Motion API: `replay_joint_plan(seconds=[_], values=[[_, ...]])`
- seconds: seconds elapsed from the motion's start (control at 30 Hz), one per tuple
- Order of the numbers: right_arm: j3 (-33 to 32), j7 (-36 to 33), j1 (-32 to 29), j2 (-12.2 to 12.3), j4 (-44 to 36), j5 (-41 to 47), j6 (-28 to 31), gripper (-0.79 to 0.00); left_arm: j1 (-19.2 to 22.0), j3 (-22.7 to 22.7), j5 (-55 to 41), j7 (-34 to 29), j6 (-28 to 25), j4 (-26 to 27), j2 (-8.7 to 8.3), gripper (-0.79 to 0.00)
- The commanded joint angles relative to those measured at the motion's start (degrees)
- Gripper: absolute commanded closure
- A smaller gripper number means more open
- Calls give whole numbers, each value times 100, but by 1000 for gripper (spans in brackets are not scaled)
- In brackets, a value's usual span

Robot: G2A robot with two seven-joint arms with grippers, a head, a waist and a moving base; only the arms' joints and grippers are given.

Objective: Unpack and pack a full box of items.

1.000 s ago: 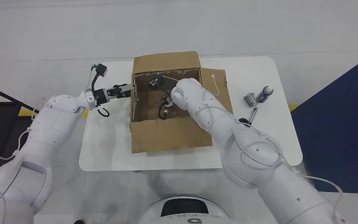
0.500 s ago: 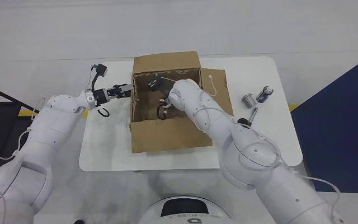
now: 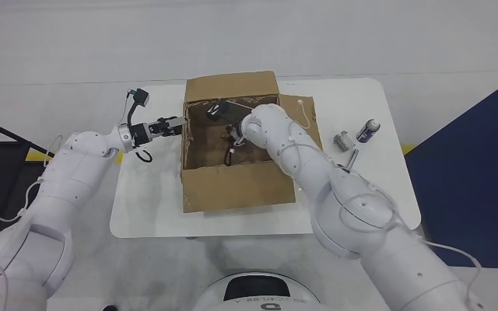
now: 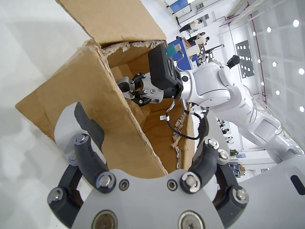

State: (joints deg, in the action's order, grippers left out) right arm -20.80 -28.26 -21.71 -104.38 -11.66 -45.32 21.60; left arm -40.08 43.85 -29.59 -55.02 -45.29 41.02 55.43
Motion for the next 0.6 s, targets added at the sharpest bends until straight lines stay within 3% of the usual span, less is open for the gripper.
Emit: replay_joint_plan(seconds=[0.0, 0.1, 0.17, 0.23, 0.57], values=[[-33, 33, 7, 37, -62, -10, -9, 0, 0, 0, 0, 0, 0, 0, 0, -785], [-46, -37, -40, 48, -254, -75, -272, 0, 0, 0, 0, 0, 0, 0, 0, -785], [-45, -97, -84, 43, -397, -123, -349, -185, 0, 0, 0, 0, 0, 0, 0, -785], [-60, -159, -101, 44, -430, -140, -314, -283, 0, 0, 0, 0, 0, 0, 0, -785], [-164, -319, -34, 16, -309, -186, -256, -354, 0, 0, 0, 0, 0, 0, 0, -785]])
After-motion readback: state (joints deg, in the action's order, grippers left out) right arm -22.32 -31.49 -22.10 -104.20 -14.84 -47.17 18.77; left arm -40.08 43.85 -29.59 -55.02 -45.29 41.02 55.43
